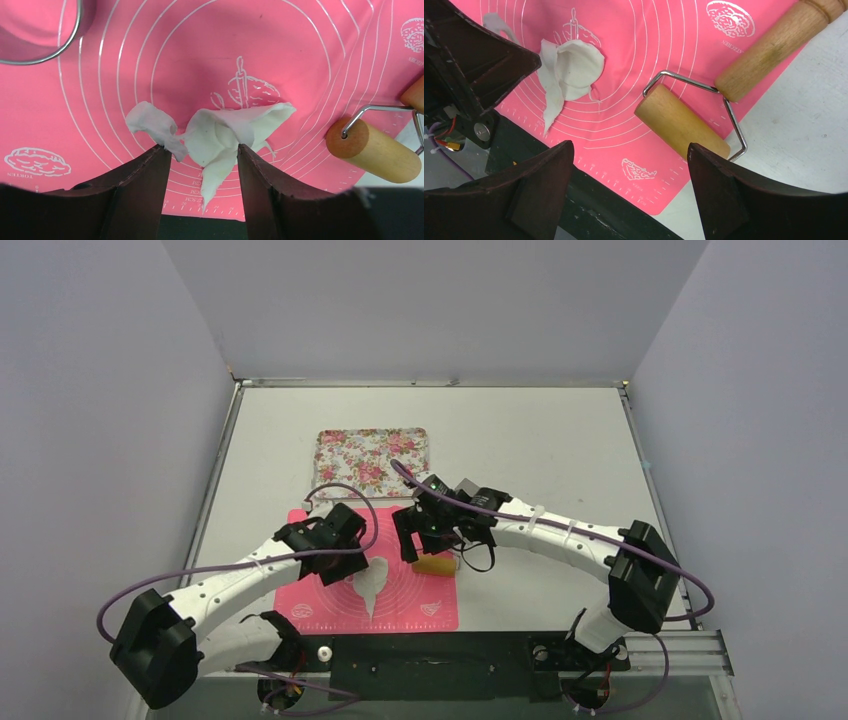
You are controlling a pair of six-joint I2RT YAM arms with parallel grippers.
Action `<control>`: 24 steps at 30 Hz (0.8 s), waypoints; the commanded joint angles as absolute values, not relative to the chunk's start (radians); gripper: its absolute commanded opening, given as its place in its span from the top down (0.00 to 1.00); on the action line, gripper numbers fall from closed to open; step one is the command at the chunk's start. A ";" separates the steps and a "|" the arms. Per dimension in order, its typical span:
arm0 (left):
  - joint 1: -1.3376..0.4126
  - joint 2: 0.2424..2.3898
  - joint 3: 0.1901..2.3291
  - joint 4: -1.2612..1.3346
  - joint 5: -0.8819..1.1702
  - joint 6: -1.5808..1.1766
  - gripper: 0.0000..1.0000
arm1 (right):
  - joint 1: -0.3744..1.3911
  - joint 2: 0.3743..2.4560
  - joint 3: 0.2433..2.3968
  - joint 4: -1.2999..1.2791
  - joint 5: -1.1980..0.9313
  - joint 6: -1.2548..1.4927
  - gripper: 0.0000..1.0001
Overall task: Roll out the dumpling wrappers from the dough
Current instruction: Remove the dumpling wrapper from the work surface.
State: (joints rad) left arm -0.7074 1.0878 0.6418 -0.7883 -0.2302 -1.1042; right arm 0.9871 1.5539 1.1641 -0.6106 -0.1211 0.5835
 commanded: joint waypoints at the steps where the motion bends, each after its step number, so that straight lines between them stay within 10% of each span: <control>1: -0.702 1.124 0.693 -0.723 -0.208 -1.011 0.51 | 0.991 1.590 1.222 -0.570 -0.112 0.581 0.21; 15: -0.692 1.253 0.725 -0.641 -0.161 -0.891 0.52 | 0.974 1.615 1.242 -0.567 -0.130 0.563 0.21; 24: -0.675 1.275 0.735 -0.683 -0.198 -0.896 0.93 | 0.976 1.643 1.248 -0.541 -0.153 0.542 0.23</control>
State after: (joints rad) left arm -0.6910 1.2835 0.6918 -0.6765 -0.1715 -0.9051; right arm 0.9783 1.6306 1.2121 -0.5911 -0.1394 0.5682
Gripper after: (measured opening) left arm 0.098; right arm 0.775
